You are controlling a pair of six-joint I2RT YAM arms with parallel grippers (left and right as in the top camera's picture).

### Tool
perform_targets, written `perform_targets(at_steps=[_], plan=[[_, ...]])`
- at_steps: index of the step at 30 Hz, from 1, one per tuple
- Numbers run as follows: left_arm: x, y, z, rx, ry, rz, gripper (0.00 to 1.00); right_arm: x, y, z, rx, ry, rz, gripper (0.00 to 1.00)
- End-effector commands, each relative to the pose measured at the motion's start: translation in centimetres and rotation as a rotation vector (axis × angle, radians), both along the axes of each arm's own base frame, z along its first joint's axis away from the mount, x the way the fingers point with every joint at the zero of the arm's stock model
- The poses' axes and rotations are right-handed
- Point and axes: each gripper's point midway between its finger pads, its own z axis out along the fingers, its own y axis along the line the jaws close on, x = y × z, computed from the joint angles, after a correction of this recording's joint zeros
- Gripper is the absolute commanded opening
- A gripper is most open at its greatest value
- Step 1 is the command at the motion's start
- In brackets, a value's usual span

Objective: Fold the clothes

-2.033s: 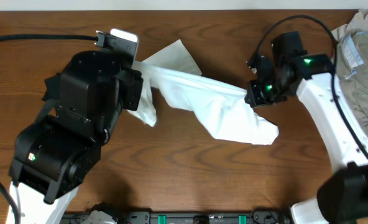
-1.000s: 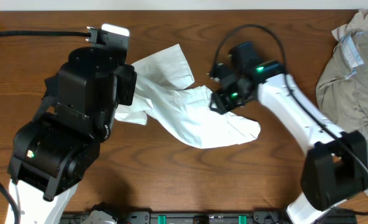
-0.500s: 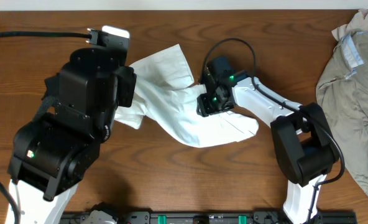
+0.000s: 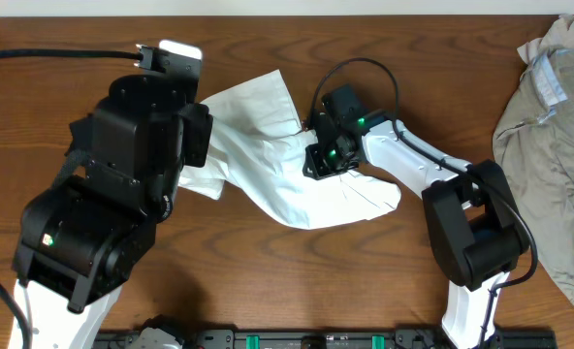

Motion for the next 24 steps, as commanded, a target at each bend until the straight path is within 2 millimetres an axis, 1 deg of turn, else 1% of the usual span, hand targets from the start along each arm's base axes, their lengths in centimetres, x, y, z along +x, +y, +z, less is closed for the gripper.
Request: perform_targets(at_steps=[1,3,5,7,9,11,13,15,17,21,22,23,24], plan=[[-0.1,0.5,1.3,0.003,-0.034,0.016,0.07,0.2,0.9,1.4,0.042,-0.032,0.022,0.13],[-0.1,0.5,1.3,0.003,-0.034,0.016,0.06,0.5,0.7,1.9,0.044,-0.041,0.015,0.01],[-0.1,0.5,1.3,0.003,-0.034,0.016,0.06,0.9,0.0,3.1,0.043,-0.058,-0.001,0.01],[-0.1,0.5,1.3,0.004,-0.034,0.016,0.07,1.7,-1.2,5.3,0.043,-0.105,-0.032,0.01],[-0.1,0.5,1.3,0.004,-0.034,0.016,0.06,2.7,-3.2,8.4,0.031,-0.182,-0.085,0.01],[-0.1,0.5,1.3,0.004,-0.034,0.016,0.06,3.7,-5.7,12.2,0.012,-0.283,-0.152,0.01],[-0.1,0.5,1.3,0.003,-0.035,0.016,0.07,4.2,-7.8,15.8,0.023,-0.373,-0.206,0.01],[-0.1,0.5,1.3,0.003,-0.035,0.016,0.06,4.2,-9.4,19.0,0.047,-0.446,-0.248,0.01],[-0.1,0.5,1.3,0.004,-0.034,0.016,0.06,3.9,-10.9,21.3,0.052,-0.497,-0.286,0.01],[-0.1,0.5,1.3,0.004,-0.034,0.016,0.06,3.4,-15.3,24.0,-0.025,-0.566,-0.44,0.01],[-0.1,0.5,1.3,0.005,-0.035,0.015,0.07,3.3,-16.1,24.6,-0.038,-0.584,-0.461,0.01],[-0.1,0.6,1.3,0.007,-0.035,0.015,0.06,3.1,-17.4,25.6,-0.059,-0.616,-0.499,0.01],[-0.1,0.6,1.3,0.006,-0.036,0.014,0.07,3.0,-17.9,26.0,-0.063,-0.629,-0.514,0.01]])
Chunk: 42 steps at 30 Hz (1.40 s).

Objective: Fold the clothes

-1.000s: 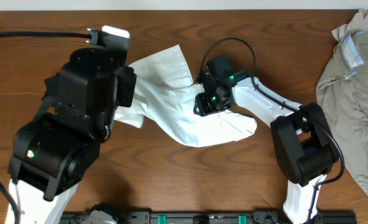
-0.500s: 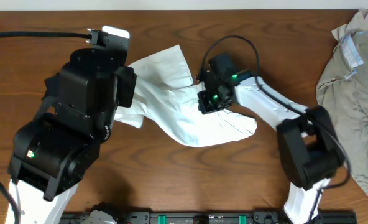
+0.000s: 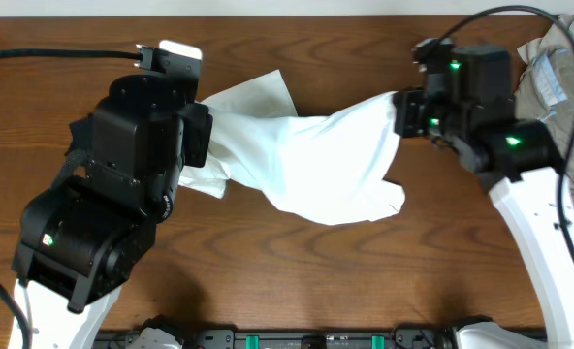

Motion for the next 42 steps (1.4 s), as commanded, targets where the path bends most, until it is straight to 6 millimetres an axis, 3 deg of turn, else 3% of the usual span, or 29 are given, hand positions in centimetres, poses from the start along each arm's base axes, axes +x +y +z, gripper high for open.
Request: perform_targets(at_steps=[1,7,13,17,21,23,27,35,38,42], plan=[[-0.1,0.5,1.4,0.005,-0.037,0.015,0.06,0.0,-4.2,2.1,-0.045,-0.065,-0.155,0.01],[-0.1,0.6,1.4,0.005,-0.037,0.015,0.06,-1.6,-7.7,4.9,-0.044,-0.132,-0.26,0.02],[-0.1,1.6,1.5,0.035,-0.048,0.065,0.07,-3.2,-13.2,4.3,-0.069,-0.076,-0.487,0.02],[-0.2,1.7,1.4,0.049,-0.039,0.064,0.06,-3.5,-13.9,3.9,-0.032,-0.051,-0.49,0.01],[-0.2,1.7,1.4,0.048,-0.039,0.064,0.06,-3.3,-11.4,3.8,-0.011,-0.05,-0.329,0.07],[-0.2,1.7,1.4,0.048,-0.039,0.064,0.06,-3.5,-9.7,2.6,0.025,0.004,-0.248,0.1],[-0.2,1.7,1.3,0.048,-0.039,0.064,0.06,-4.0,-5.9,-1.3,0.071,0.176,-0.088,0.17],[-0.2,1.6,1.3,0.047,-0.038,0.063,0.07,-5.1,4.0,-10.8,0.047,0.473,0.263,0.39],[-0.2,1.6,1.3,0.047,-0.038,0.061,0.06,-5.6,6.9,-14.2,0.017,0.552,0.335,0.44],[-0.2,1.6,1.3,0.047,-0.037,0.061,0.06,-5.7,8.8,-18.5,-0.034,0.645,0.32,0.45]])
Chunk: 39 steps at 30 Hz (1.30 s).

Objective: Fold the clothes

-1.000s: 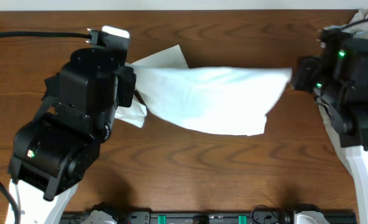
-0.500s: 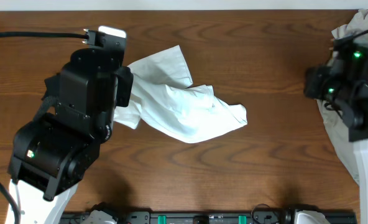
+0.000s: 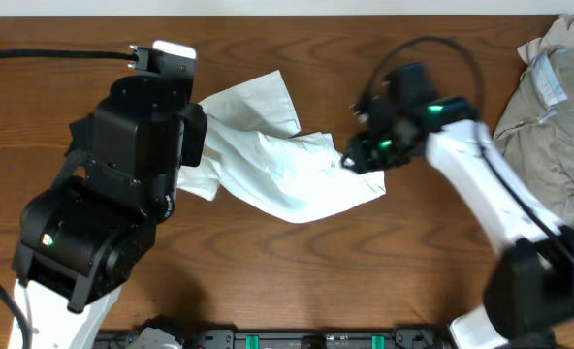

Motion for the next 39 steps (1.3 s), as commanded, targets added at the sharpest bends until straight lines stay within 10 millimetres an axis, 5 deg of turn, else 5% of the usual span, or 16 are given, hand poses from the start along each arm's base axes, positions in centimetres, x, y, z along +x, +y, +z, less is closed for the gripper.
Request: perform_targets(at_steps=[1,10,17,23,25,30,34,39], plan=[[-0.2,0.5,1.3,0.007,-0.032,0.009,0.06,-0.4,1.5,-3.3,-0.037,0.064,0.014,0.46],[-0.2,0.5,1.3,0.007,-0.032,0.009,0.06,-0.1,4.7,-8.3,-0.037,0.115,0.022,0.5],[-0.2,0.5,1.3,0.007,-0.032,0.009,0.07,-0.3,6.2,-9.4,-0.025,0.133,0.005,0.48],[-0.2,0.5,1.3,0.007,-0.032,0.009,0.06,-0.4,7.1,-9.2,-0.018,0.127,-0.009,0.07],[-0.2,0.5,1.3,0.007,-0.032,0.009,0.06,-0.3,6.7,-8.7,-0.021,0.12,-0.018,0.02],[-0.2,0.5,1.3,0.007,-0.032,0.009,0.06,1.1,4.9,-4.6,-0.015,0.023,-0.052,0.01],[-0.2,0.5,1.3,0.008,-0.032,0.009,0.06,2.6,2.9,1.8,0.047,-0.131,-0.087,0.01],[-0.2,0.5,1.3,0.008,-0.032,0.009,0.06,3.7,-2.1,11.1,0.131,-0.357,-0.213,0.01]])
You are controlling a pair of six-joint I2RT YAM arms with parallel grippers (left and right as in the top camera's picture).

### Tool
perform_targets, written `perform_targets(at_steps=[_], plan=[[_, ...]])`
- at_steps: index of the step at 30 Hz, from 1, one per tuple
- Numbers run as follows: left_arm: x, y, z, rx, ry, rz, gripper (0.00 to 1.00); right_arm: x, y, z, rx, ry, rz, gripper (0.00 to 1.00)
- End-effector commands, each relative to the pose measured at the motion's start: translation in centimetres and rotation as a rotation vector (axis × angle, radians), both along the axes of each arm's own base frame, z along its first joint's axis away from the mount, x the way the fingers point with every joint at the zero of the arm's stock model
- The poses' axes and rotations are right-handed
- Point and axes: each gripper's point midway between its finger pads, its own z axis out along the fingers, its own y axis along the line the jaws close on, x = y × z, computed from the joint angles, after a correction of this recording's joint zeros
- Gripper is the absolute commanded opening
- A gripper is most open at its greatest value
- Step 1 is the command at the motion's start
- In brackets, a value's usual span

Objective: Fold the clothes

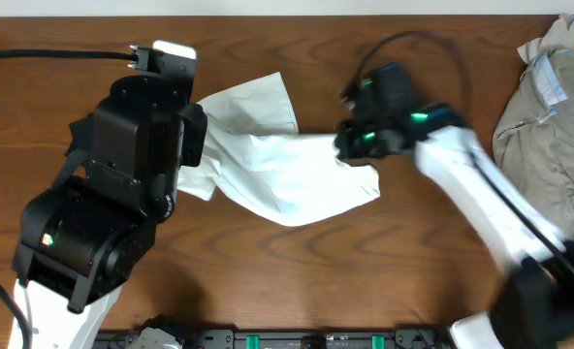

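Note:
A white garment (pixel 287 174) lies crumpled on the wooden table (pixel 297 281), left of centre. My left arm (pixel 122 184) looms over its left end, and the garment runs under the wrist, which hides the fingers. My right gripper (pixel 350 145), blurred by motion, sits at the garment's upper right edge. It looks shut on the cloth there, which is drawn into a taut upper edge. The lower right corner of the garment (pixel 369 184) lies flat on the table.
A heap of grey-green clothes (pixel 544 126) lies at the right edge of the table. A black cable (pixel 45 55) runs in from the left to the left arm. A black rail (pixel 316 339) lines the front edge.
My right gripper has shifted slightly up and left at the garment's right edge. The cloth's upper edge is now straighter and its right corner has moved a little left. The left arm is unchanged.
My right gripper was down on the middle of the white garment. Then it was far to the right with the cloth stretched out between both arms. Later it was back near the centre with the cloth bunched leftward, and it stays there now.

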Motion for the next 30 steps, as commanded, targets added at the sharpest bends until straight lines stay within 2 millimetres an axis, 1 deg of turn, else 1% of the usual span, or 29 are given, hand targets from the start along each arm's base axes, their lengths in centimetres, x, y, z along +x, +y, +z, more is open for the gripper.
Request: perform_targets(at_steps=[1,4,7,11,13,15,18,20,24,26,28,30], plan=[[-0.2,0.5,1.3,0.008,-0.033,0.008,0.06,0.3,-3.9,6.4,0.038,-0.172,-0.084,0.01],[-0.1,0.5,1.4,0.015,-0.036,0.004,0.06,-0.2,-7.5,11.0,0.063,-0.293,-0.174,0.01],[-0.1,0.5,1.5,0.015,-0.041,0.002,0.06,-1.3,-10.3,14.5,0.073,-0.396,-0.247,0.01],[-0.4,0.6,1.8,0.017,-0.052,-0.003,0.06,-3.1,-14.0,18.6,0.075,-0.524,-0.368,0.01],[-0.7,0.7,2.2,0.017,-0.064,-0.009,0.06,-4.1,-15.6,20.1,0.075,-0.569,-0.434,0.01],[-1.2,0.7,2.8,0.005,-0.083,-0.019,0.06,-4.9,-17.2,21.1,0.077,-0.594,-0.511,0.01],[-2.3,0.3,4.2,-0.019,-0.126,-0.049,0.06,-5.7,-19.5,21.8,0.076,-0.604,-0.632,0.01],[-3.1,0.1,5.1,-0.034,-0.152,-0.07,0.06,-6.1,-20.8,21.8,0.085,-0.595,-0.706,0.01],[-4.4,0.1,6.9,-0.065,-0.202,-0.095,0.06,-6.4,-22.1,21.9,0.088,-0.59,-0.767,0.01],[-5.0,0.1,7.6,-0.078,-0.224,-0.105,0.06,-6.5,-22.5,22.3,0.085,-0.599,-0.779,0.01],[-5.6,0.2,8.5,-0.095,-0.25,-0.115,0.06,-6.7,-22.7,23.2,0.082,-0.622,-0.781,0.01],[-6.2,0.1,9.7,-0.119,-0.28,-0.13,0.06,-7.0,-22.7,24.6,0.069,-0.664,-0.768,0.01]])
